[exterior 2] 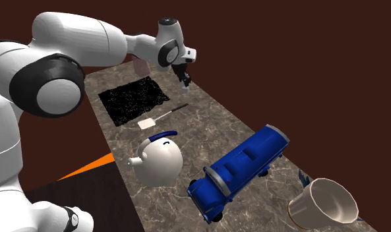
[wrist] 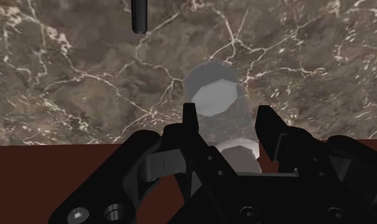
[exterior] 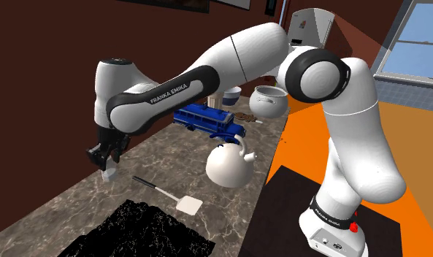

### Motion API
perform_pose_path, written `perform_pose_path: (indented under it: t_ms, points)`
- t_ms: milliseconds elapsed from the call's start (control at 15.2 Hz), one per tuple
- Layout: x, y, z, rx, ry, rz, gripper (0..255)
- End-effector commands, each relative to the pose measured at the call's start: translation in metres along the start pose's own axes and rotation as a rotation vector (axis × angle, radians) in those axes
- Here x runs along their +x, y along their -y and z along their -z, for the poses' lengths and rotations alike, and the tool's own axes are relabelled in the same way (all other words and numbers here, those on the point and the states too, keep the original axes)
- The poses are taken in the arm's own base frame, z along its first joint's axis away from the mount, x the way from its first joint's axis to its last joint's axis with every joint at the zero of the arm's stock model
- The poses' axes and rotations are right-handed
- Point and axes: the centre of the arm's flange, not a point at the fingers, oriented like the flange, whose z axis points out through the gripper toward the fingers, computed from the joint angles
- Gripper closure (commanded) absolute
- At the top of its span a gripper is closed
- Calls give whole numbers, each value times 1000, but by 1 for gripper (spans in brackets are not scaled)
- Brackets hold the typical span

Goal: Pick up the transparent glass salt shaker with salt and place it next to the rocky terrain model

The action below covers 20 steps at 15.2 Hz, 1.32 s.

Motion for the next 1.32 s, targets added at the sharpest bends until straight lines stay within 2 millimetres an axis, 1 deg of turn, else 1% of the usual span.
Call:
perform_pose_path:
  t_ms: [0,264,792,858,1188,1254]
  points:
    - [-3,-1,-11,0,-1,0,255]
    - [-9,-4,-32,0,-1,0,255]
    - [-9,-4,-32,0,-1,0,255]
    - [-9,-4,-32,0,-1,0,0]
    - [-9,-4,-32,0,-1,0,0]
    - [-9,-4,-19,0,-1,0,0]
